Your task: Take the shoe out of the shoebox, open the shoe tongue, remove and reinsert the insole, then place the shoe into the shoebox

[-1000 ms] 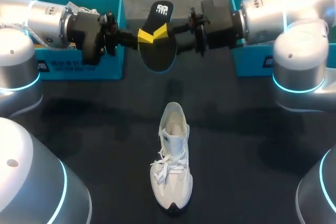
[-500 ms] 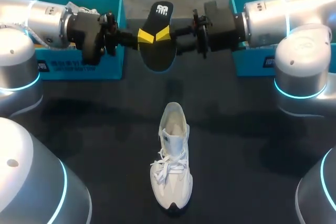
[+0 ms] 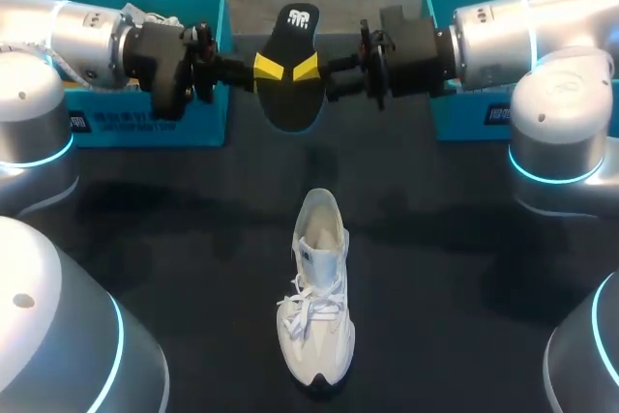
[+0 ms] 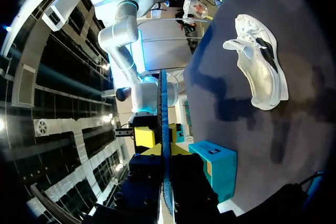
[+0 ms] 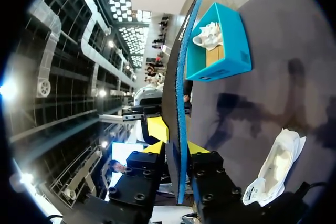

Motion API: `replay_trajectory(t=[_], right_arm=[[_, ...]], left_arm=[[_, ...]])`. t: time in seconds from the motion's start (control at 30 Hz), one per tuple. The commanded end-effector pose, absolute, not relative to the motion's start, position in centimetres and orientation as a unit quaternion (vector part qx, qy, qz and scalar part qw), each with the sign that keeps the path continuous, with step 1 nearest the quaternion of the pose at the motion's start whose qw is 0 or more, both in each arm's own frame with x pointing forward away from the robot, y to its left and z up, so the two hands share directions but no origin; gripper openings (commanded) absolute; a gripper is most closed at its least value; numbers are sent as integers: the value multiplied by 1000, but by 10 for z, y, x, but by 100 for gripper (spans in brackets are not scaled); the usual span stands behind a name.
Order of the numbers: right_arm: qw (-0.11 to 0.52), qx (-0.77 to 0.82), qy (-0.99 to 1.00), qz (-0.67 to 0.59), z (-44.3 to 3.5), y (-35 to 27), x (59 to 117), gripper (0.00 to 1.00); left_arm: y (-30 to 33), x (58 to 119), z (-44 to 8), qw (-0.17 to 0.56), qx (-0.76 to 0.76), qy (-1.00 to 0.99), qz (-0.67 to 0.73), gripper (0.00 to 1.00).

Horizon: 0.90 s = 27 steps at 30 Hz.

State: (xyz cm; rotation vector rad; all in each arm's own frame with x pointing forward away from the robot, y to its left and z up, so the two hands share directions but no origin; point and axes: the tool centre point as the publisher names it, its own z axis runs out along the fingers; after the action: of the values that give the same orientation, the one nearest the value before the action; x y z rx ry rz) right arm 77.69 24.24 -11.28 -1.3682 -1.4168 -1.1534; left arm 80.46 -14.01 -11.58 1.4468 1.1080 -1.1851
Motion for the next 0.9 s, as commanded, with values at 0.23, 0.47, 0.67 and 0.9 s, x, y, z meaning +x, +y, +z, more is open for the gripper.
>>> replay_trajectory(t=[0.23,0.47,0.67,0.9], right_arm=[[416,-544,-565,-460,-113,244,777,0],[418,-542,-565,-462,-113,245,776,0],[419,-539,-565,-464,-113,245,776,0],[415,-531,-568,-473,-113,244,776,0]], left_arm=[[-141,805,-117,466,589,450,-482,0],[-141,805,-117,465,588,451,-484,0],[-141,805,-116,462,587,454,-486,49],[-138,804,-114,459,588,457,-485,100]])
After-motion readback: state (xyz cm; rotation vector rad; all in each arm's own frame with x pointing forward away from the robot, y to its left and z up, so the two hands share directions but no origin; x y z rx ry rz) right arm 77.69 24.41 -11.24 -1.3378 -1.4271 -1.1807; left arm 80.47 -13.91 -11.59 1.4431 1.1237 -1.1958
